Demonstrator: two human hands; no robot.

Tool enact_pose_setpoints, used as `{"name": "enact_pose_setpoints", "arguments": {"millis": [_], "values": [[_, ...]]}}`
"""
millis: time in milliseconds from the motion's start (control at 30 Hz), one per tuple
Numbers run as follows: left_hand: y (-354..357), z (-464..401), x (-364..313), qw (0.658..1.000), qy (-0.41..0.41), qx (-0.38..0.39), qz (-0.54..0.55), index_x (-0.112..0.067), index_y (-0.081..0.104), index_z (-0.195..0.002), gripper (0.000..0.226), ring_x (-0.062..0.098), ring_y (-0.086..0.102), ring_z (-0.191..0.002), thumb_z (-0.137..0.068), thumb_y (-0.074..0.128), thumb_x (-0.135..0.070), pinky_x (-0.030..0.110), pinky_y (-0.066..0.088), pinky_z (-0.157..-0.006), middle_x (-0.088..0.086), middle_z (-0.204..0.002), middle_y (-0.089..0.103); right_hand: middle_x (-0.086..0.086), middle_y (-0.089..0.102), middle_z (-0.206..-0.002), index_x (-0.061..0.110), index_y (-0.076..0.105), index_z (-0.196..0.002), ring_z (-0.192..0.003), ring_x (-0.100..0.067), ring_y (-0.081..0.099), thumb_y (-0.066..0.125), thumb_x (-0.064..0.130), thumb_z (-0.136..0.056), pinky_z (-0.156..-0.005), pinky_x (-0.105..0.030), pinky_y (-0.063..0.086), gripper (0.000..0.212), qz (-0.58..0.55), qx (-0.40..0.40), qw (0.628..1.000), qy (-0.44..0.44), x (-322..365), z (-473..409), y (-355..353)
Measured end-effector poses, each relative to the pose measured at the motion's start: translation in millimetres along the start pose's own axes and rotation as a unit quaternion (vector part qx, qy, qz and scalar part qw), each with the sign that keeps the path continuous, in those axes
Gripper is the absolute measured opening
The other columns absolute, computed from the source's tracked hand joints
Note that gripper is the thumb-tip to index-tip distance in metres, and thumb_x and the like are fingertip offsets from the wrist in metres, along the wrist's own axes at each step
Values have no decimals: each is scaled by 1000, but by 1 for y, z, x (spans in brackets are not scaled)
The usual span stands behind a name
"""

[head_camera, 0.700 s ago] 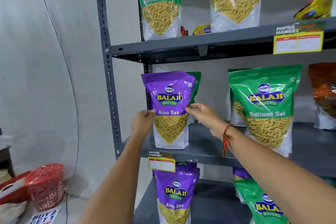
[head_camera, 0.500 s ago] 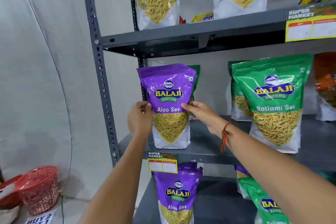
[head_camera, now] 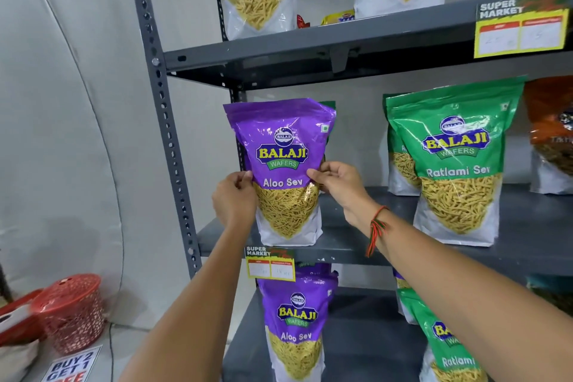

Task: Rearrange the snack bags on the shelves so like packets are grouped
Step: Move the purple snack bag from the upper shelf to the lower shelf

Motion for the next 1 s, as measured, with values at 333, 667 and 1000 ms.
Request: {"name": "enact_pose_setpoints", "arguments": {"millis": [333, 667, 1000], "values": [[-37, 98, -37, 996, 67, -62, -23, -18, 73, -100, 27, 21, 65, -83, -93, 53, -34, 24, 36, -69, 5, -93, 76, 8, 70, -61, 16, 61, -68, -61, -8, 64, 73, 11, -78, -66, -22, 55, 16, -48, 61, 997, 12, 32, 74, -52], [-38, 217, 32, 997, -1, 48, -59, -14, 75, -92, 24, 17, 62, -69, -93, 57, -31, 25, 35, -62, 1, -75, 72, 4, 66, -65, 18, 59, -61, -60, -4, 59, 73, 8, -77, -58, -12, 48, 23, 32, 147, 981, 124, -28, 171, -104], [46, 280, 140, 967, -173, 165, -89, -18, 73, -83, 21, 31, 67, -82, -88, 61, -34, 29, 41, -64, 10, -83, 75, -16, 75, -89, 3, 69, -85, -66, -15, 62, 74, 9, -77, -60, -25, 48, 11, 171, 98, 946, 257, -160, 197, -156]]}}
Point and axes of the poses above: each hand's wrist, its own z-axis away from the middle knuckle, its own y-axis out of the palm, x = y × z, the point moved 4 cm from there along -z, towards the middle knuckle
